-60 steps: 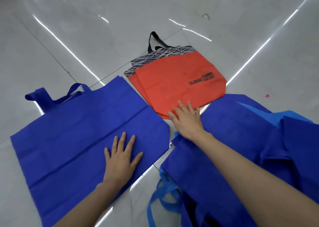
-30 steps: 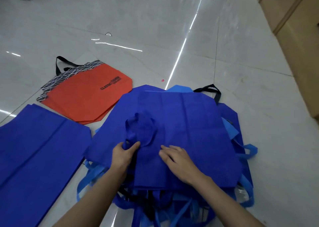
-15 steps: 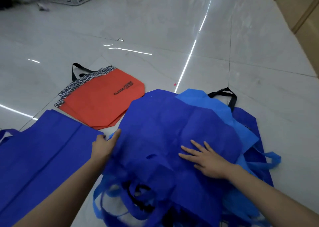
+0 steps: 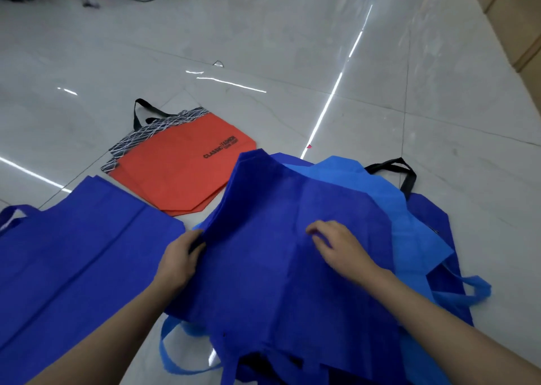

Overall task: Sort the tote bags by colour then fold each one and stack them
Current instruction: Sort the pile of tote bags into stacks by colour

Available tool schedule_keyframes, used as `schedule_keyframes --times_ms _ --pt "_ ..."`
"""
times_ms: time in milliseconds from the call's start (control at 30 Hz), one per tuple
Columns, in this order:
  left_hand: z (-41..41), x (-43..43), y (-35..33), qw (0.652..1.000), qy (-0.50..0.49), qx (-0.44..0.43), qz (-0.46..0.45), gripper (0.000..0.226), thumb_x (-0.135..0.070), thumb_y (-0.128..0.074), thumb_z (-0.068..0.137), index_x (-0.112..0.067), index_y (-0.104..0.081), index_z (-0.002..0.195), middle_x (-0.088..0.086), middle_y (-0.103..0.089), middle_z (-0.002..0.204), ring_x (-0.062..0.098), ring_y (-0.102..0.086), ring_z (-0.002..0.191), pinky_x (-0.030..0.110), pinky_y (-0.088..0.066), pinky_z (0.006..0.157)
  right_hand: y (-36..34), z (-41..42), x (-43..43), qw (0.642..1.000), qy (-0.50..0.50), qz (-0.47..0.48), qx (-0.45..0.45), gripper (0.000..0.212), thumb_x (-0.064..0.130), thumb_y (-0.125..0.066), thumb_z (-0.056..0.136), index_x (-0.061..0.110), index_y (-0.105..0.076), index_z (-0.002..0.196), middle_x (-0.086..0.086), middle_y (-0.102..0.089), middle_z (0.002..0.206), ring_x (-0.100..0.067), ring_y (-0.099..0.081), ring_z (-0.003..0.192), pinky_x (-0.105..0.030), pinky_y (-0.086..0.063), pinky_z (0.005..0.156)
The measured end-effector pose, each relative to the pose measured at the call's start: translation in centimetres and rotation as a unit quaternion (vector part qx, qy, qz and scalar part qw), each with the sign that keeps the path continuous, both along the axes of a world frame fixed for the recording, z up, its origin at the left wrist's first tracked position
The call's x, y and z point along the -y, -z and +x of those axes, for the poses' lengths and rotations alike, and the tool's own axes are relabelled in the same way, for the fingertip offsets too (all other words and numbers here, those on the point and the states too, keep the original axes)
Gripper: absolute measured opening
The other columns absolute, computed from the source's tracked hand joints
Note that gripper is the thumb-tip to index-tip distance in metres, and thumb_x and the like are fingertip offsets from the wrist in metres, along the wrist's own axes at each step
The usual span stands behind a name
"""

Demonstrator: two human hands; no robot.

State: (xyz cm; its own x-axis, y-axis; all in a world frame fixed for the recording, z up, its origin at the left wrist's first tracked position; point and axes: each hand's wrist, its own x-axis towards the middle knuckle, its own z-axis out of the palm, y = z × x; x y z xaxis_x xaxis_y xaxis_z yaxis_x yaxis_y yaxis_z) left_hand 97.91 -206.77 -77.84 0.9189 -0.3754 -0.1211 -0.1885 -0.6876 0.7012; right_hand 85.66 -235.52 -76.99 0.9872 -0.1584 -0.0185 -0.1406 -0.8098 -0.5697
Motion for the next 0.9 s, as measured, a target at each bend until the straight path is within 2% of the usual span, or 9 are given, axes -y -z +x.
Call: schedule_keyframes --times_ms 67,200,267,367,467,633,733,800,900 --pt "0.2 -1.6 -0.6 0.999 0.03 0.006 -0.014 0.025 -0.003 -0.049 0.094 -0.018 -0.063 0.107 -0.009 -0.063 0.093 0.011 -0.059 0.088 0.023 -0.04 0.075 -1.9 2.7 -1.1 0.999 0.026 0.013 0.032 0.034 0.018 -0.053 0.095 0.014 -0.051 0.128 0.002 -0.052 0.131 -0.017 -0.042 0.122 -0.029 -0.031 0.106" --pt "0.9 -4.3 -1.5 0.998 0.034 0.045 -0.006 0.033 0.005 -0.049 0.09 -0.019 -0.065 0.107 -0.01 -0.066 0.095 0.013 -0.061 0.09 0.025 -0.042 0.076 -5.0 8.0 -2.4 0.997 0.033 -0.044 0.06 0.085 0.034 -0.067 0.085 0.016 -0.015 0.15 -0.006 -0.01 0.158 -0.021 -0.011 0.143 -0.038 -0.008 0.117" --pt "0.8 -5.0 -1.7 0.998 0.012 0.055 -0.013 0.036 0.008 -0.048 0.088 -0.018 -0.065 0.104 -0.013 -0.065 0.092 0.013 -0.062 0.088 0.029 -0.045 0.075 -5.8 10.0 -2.9 0.998 0.044 -0.016 0.042 0.098 0.035 -0.073 0.08 0.02 -0.007 0.151 -0.003 -0.013 0.157 -0.02 -0.013 0.143 -0.046 -0.007 0.117" --pt "0.2 -5.5 -1.5 0.997 -0.029 0.069 -0.02 0.038 0.013 -0.046 0.085 -0.019 -0.063 0.099 -0.02 -0.06 0.087 0.014 -0.059 0.084 0.029 -0.043 0.072 -5.5 10.9 -3.9 0.989 0.049 0.109 0.082 0.064 0.02 -0.07 0.083 0.022 -0.037 0.138 0.002 -0.047 0.134 -0.019 -0.042 0.124 -0.045 -0.031 0.109" --pt "-0.3 -6.1 -0.5 0.995 -0.063 0.068 -0.043 0.032 0.007 -0.049 0.087 -0.023 -0.056 0.097 -0.01 -0.061 0.091 0.017 -0.058 0.085 0.032 -0.044 0.074 -3.7 9.4 -4.6 0.984 0.032 0.084 0.151 0.017 0.004 -0.06 0.087 0.014 -0.057 0.101 0.0 -0.059 0.099 -0.02 -0.053 0.093 -0.042 -0.047 0.083" --pt "0.0 -5.9 -0.4 0.983 -0.131 0.033 -0.121 0.013 -0.01 -0.059 0.09 -0.021 -0.055 0.096 -0.011 -0.06 0.093 0.01 -0.057 0.087 0.018 -0.041 0.073 -1.0 6.3 -5.4 0.992 -0.01 0.048 0.113 0.041 -0.018 -0.045 0.071 0.01 -0.062 0.096 0.0 -0.065 0.099 -0.024 -0.052 0.096 -0.037 -0.046 0.086" --pt "0.1 -5.4 -1.3 0.972 -0.192 0.039 -0.131 0.005 -0.019 -0.057 0.092 -0.017 -0.054 0.09 -0.011 -0.057 0.088 0.008 -0.053 0.081 0.017 -0.039 0.066 -2.3 6.9 -6.1 0.986 -0.019 0.038 0.159 0.017 0.002 -0.05 0.091 0.01 -0.06 0.102 0.004 -0.063 0.092 -0.005 -0.045 0.084 -0.034 -0.041 0.089" --pt "0.4 -5.8 -2.4 0.967 -0.221 0.051 -0.118 0.009 -0.025 -0.057 0.092 -0.017 -0.053 0.089 -0.012 -0.056 0.087 0.004 -0.052 0.079 0.019 -0.038 0.063 -4.5 8.4 -7.0 0.98 -0.031 0.031 0.196 0.022 0.021 -0.043 0.097 0.01 -0.059 0.108 0.001 -0.063 0.085 -0.009 -0.053 0.076 -0.031 -0.042 0.075" --pt "1.3 -7.5 -4.4 0.96 -0.24 0.102 -0.104 0.005 -0.022 -0.056 0.093 -0.017 -0.056 0.093 -0.01 -0.057 0.09 0.009 -0.052 0.082 0.024 -0.04 0.068 -7.1 11.2 -8.9 0.963 -0.078 -0.03 0.257 0.034 0.024 -0.041 0.097 0.012 -0.058 0.123 -0.004 -0.06 0.068 -0.025 -0.054 0.056 -0.033 -0.041 0.053"
